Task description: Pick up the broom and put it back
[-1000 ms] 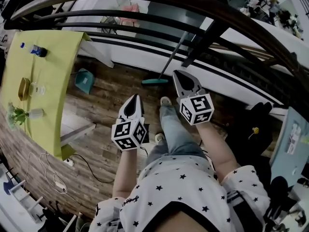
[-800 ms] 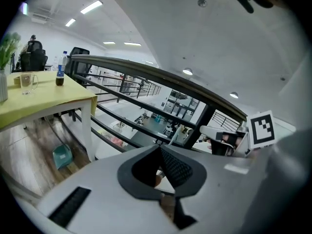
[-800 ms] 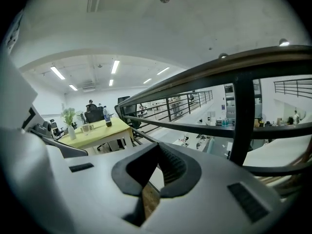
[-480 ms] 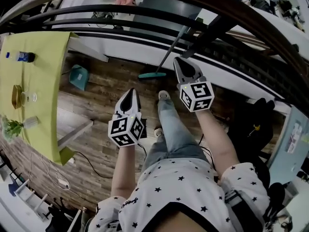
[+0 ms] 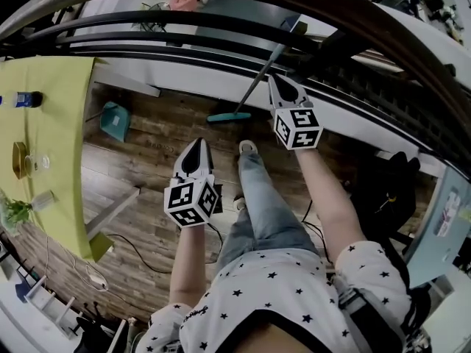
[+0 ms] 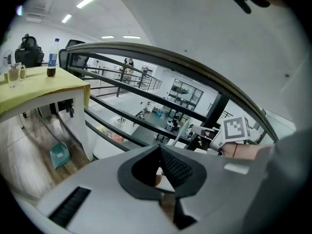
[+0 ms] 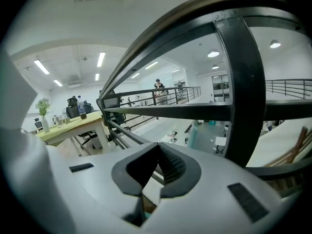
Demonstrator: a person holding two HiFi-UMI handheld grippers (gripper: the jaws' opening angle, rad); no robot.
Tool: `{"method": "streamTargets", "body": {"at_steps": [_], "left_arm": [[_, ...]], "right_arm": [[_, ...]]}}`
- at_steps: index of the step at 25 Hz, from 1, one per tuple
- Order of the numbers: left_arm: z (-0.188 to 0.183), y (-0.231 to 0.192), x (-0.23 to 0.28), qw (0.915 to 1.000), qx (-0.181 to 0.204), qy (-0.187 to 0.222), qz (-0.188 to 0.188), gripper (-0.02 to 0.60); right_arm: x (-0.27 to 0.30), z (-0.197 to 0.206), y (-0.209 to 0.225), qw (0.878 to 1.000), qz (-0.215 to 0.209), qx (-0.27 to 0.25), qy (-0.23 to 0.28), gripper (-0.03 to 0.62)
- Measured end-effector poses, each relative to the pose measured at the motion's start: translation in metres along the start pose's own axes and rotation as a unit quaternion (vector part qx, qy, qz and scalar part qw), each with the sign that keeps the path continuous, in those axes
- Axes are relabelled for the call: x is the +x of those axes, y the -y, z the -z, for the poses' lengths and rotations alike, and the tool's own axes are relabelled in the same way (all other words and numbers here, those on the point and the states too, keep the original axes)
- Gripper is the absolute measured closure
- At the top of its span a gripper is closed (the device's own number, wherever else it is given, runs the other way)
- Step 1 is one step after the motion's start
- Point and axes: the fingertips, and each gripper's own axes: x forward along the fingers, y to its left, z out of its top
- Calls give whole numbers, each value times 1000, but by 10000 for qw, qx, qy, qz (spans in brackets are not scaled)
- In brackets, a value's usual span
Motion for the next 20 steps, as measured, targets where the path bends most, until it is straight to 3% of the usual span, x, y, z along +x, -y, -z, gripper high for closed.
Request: {"method": "streamTargets", "body": {"at_steps": [6,13,20], "left_arm": [[-1,-10,15,10000,-44,-39,-55,569],[4,-10,22,9999,-71,-90,-44,570],[8,-11,21,9998,-82,-159,-62,569]], "right_arm": [[34,14,30,9995,281,94,-148,597],[62,21,56,9978,557,277,-216,460],[84,17,80,9950,934,303,-198,413]]}}
